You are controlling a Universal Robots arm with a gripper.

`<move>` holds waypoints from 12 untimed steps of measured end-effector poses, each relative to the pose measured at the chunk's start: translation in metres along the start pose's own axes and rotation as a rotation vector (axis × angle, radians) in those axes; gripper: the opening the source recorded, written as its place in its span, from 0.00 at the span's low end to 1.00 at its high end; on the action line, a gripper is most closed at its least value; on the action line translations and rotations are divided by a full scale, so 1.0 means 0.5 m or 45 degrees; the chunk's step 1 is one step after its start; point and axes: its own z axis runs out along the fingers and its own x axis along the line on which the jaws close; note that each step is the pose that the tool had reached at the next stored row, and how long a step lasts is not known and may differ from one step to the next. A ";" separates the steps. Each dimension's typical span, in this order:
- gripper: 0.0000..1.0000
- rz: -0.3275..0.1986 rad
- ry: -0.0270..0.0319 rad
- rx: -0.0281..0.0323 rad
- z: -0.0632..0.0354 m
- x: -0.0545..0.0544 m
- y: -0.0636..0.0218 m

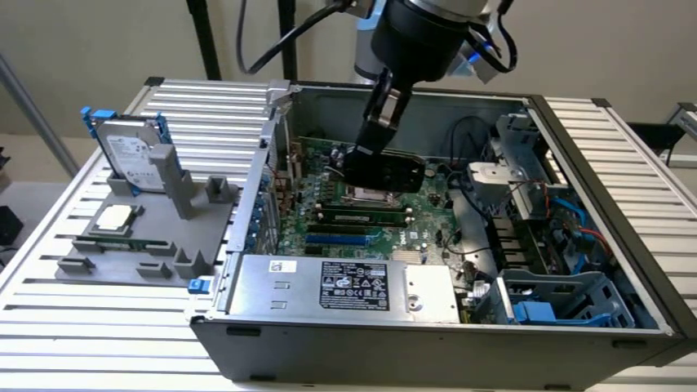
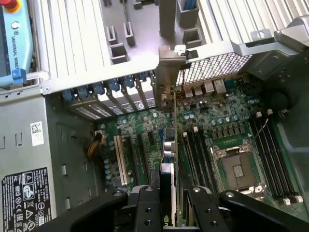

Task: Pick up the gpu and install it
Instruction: 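Insert the gpu into the slot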

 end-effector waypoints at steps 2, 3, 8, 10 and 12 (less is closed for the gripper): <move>0.26 -0.044 0.0120 0.0020 0.003 0.000 -0.001; 0.26 -0.068 0.0179 0.0031 0.004 0.000 -0.001; 0.26 -0.138 0.0373 0.0059 0.014 -0.002 -0.003; 0.26 -0.143 0.0383 0.0061 0.021 -0.005 -0.005; 0.26 -0.145 0.0386 0.0062 0.028 -0.007 -0.006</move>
